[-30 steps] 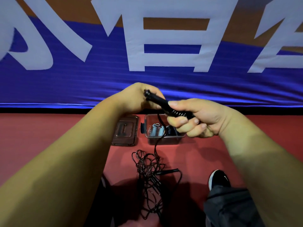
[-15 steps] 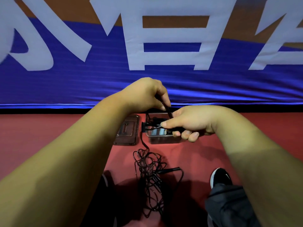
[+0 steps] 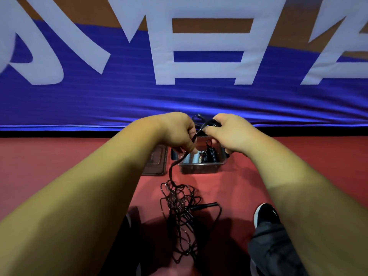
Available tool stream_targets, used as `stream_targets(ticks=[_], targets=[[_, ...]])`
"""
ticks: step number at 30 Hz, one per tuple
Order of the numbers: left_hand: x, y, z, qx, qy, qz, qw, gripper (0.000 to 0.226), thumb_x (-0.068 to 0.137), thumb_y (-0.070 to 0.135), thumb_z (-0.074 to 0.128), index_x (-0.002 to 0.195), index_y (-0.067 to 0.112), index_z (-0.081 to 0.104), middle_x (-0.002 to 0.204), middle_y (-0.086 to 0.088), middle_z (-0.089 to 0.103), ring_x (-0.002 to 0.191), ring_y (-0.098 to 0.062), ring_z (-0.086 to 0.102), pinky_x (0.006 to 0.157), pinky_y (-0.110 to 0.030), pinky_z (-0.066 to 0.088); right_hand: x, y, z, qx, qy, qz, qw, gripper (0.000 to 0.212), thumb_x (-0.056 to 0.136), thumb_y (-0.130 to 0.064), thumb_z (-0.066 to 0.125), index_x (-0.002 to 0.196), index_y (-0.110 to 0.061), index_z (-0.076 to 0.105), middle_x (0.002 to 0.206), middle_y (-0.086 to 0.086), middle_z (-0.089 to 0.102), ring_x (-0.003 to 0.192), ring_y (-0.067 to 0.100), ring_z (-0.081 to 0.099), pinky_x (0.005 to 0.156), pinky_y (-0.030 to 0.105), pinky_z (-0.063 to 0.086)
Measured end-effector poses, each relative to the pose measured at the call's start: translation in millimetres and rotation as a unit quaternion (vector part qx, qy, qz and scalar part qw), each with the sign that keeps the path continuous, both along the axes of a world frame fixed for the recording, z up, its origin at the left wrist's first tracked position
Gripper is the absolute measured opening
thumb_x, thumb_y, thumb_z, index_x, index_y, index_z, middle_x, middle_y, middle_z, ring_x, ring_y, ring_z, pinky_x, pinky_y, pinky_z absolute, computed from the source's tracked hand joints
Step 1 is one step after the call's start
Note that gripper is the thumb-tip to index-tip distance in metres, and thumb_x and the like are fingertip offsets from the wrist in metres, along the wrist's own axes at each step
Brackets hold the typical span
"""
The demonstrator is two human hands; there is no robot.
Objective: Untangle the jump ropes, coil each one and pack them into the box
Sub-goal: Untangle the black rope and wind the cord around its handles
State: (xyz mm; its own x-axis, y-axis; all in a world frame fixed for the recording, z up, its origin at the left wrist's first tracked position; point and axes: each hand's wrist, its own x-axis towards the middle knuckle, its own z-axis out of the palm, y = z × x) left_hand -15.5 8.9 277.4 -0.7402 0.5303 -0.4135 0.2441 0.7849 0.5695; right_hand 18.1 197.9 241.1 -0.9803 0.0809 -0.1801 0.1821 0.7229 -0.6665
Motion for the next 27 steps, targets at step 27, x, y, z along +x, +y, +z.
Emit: stream_targets(ticks=[27], targets=[[-25.2,4.6,-21.6,0.017,0.273,0.128,0.953,0.011,0.087,0.029,0.082,0.094,0.023,0.075,0.087,-0.003,0.073,0.084,-0.022,0.069,0.081,-0.033,0.055,-7.5,8.8,17.1,-0.253,0.110,-0.173,0.945,0.023,0.098,-0.038,0.060,0.106,-0.016,0.059,0.084,0.004,0.068,0.055,0.021,0.049,0.043,0.029,0.041]])
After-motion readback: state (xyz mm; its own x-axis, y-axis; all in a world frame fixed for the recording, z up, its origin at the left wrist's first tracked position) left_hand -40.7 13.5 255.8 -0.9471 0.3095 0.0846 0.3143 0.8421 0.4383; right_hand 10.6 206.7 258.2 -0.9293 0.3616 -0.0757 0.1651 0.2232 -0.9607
